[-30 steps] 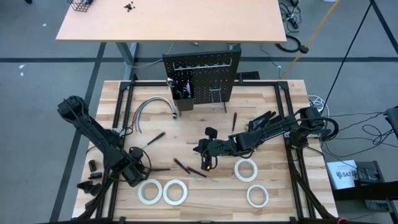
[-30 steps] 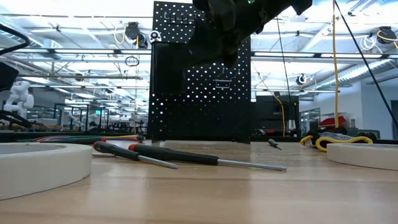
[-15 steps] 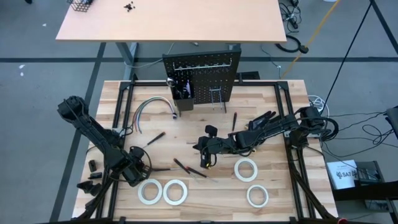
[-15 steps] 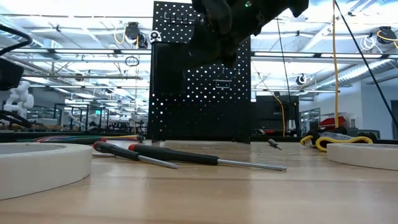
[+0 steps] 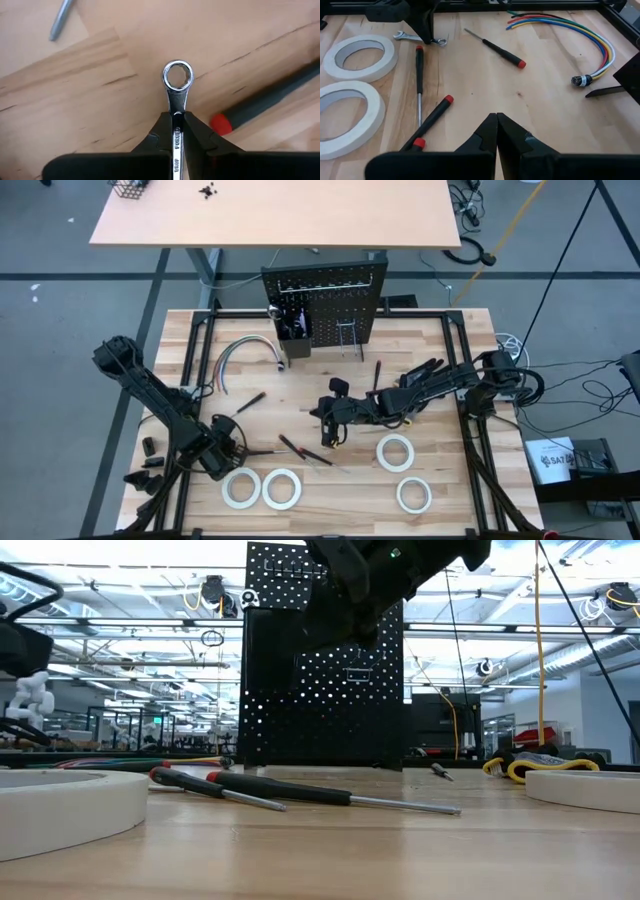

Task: Hang tools onto peg board
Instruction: Put the wrench into the peg board

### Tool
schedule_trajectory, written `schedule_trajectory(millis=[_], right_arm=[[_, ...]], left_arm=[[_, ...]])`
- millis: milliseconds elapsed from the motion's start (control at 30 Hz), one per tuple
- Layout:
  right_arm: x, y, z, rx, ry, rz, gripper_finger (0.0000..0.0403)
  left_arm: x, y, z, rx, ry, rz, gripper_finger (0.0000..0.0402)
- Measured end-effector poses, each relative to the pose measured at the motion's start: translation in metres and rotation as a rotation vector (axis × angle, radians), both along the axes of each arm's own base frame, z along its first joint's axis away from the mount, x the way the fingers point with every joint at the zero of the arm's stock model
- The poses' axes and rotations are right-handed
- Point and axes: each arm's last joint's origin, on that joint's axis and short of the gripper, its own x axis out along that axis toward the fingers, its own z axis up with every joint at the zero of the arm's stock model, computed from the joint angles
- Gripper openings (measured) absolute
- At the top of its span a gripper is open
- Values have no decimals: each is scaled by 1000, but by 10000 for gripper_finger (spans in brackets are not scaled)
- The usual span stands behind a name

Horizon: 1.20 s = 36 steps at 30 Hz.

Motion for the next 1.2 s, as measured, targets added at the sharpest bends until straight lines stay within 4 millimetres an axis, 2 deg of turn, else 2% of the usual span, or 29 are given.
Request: schedule_trajectory(millis=[333, 700, 900, 1033, 1200], right_arm=[[2, -8, 1, 17, -6, -1, 0], [2, -8, 1, 39, -6, 25, 0], [4, -17, 0, 117, 1, 71, 0], [6, -26, 1, 222, -13, 29, 0], [6, -32, -6, 335, -119, 54, 0]], left_arm=[[12, 5, 1, 10, -64, -18, 15], [25, 17, 3, 68, -119, -3, 15], [29, 24, 3, 95, -115, -39, 15], [32, 28, 3, 122, -120, -57, 15], [36, 32, 4, 150, -124, -80, 15]])
